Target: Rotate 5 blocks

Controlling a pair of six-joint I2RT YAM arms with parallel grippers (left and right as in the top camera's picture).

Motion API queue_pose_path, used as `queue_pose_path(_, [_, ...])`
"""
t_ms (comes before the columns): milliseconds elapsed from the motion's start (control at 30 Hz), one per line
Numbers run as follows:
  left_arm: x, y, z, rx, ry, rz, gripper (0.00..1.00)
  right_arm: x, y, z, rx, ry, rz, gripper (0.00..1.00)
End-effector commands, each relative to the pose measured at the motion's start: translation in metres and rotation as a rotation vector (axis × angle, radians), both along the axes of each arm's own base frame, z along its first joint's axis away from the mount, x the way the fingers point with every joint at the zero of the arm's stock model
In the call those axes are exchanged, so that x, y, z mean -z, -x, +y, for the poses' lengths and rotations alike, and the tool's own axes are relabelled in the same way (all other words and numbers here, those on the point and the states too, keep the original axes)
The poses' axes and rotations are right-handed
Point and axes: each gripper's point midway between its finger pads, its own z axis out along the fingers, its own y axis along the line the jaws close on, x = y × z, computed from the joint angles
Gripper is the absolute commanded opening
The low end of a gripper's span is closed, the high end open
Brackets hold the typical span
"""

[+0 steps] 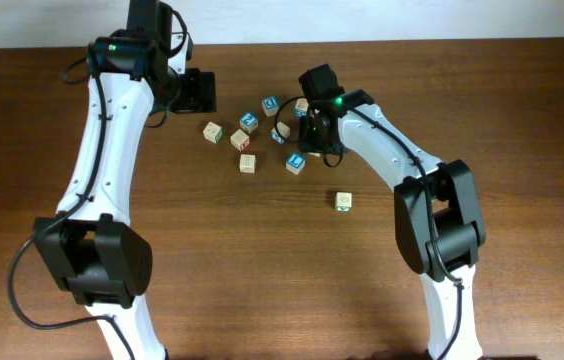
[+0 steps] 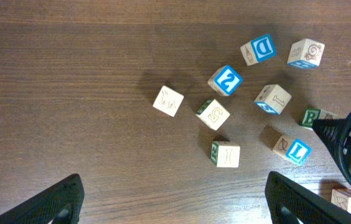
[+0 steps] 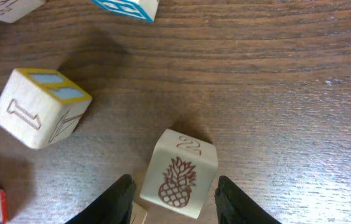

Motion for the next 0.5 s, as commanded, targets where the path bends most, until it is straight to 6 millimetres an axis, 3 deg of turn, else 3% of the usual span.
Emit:
queue_pose_path(0, [-0.004, -0.002, -0.001, -0.007, 0.001, -0.009, 0.91, -0.001, -0.011, -0.001, 0.024, 0.015, -0.037, 0.44])
queue_pose_path(133, [-0.004, -0.002, -0.001, -0.007, 0.001, -0.008, 0.92, 0.004, -0.013, 0.000, 0.024, 0.014, -0.038, 0.45])
queue_pose_path(333, [-0.004, -0.001, -0.001, -0.007, 0.000, -0.007, 0.93, 0.006, -0.009, -0.002, 0.023, 0.021, -0.022, 0.28])
queue_pose_path(400, [-0.004, -0.001, -0.001, -0.007, 0.000, -0.006, 0.93, 0.009, -0.002, -0.005, 0.022, 0.035, 0.012, 0.27])
queue_pose_path(467, [-0.004, -0.001, -0.001, -0.007, 0.000, -0.006, 0.93, 0.015, 0.019, -0.007, 0.010, 0.038, 0.103, 0.27])
